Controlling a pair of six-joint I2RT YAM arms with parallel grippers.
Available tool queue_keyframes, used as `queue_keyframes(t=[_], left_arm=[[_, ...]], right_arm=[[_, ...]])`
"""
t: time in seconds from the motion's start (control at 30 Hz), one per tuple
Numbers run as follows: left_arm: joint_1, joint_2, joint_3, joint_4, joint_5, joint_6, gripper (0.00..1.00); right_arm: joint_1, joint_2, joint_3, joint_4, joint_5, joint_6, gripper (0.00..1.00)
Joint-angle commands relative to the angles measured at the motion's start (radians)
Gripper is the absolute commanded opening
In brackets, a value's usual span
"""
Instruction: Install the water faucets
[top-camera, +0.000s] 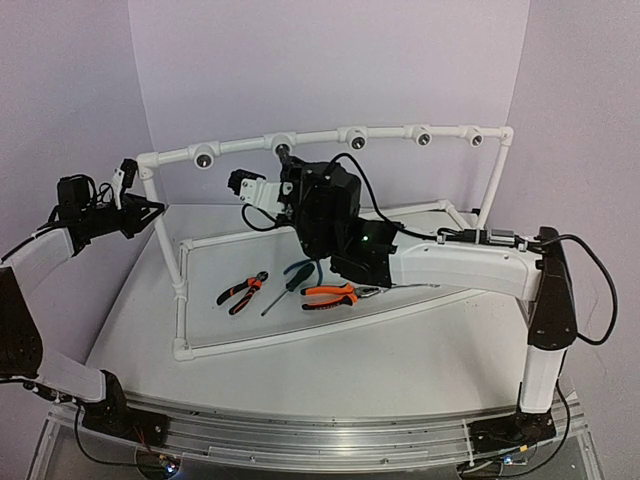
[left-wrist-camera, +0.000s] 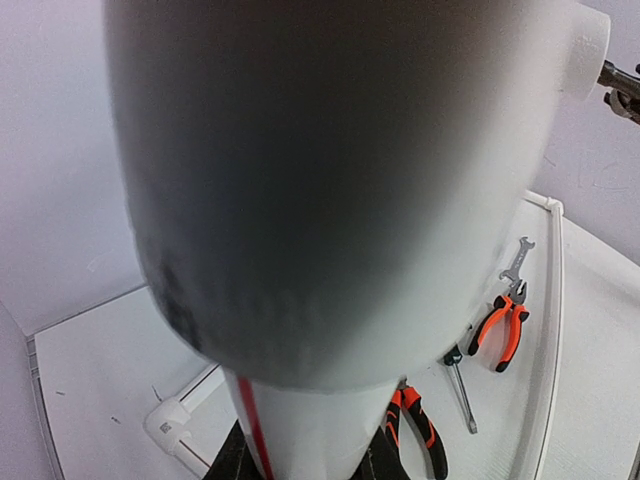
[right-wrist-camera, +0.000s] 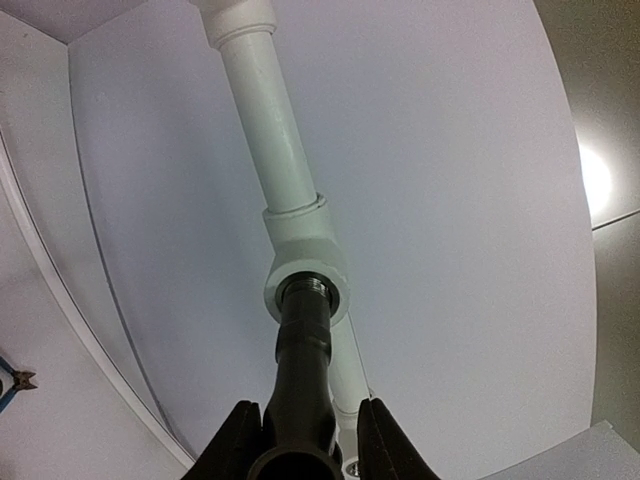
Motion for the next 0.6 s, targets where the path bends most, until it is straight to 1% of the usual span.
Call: queue_keyframes(t=[0.0,0.17,0.27,0.37,0.43,0.57], left_arm=[[-0.039,0.025,0.024,-0.134,-0.004,-0.039,0.00],[-0.044,0.024,0.026,-0.136,-0.008,-0.037,0.00],[-0.046,0.024,0.024,-0.131,-0.009,-0.036,0.00],[-0.049,0.024,0.024,-0.123,-0.016,-0.037,0.00],[-0.051,0.024,0.024,-0.119,-0.018,-0.037,0.00],[-0.059,0.023,0.021,-0.117,-0.020,-0.032,0.00]], right_arm=[[-0.008,0.009,0.019,0.083,0.025,0.013,0.25],[-0.008,-0.017,-0.014,0.083,0.047,0.104,0.15],[-0.007,-0.026,-0.010,0.043,0.072,0.227,0.11],[-0.006,-0.032,0.008,-0.031,0.085,0.448,0.07],[-0.007,-0.040,0.016,-0.074,0.072,0.649,0.05],[-0.007,-0.052,0.021,-0.096,0.033,0.986,0.01]])
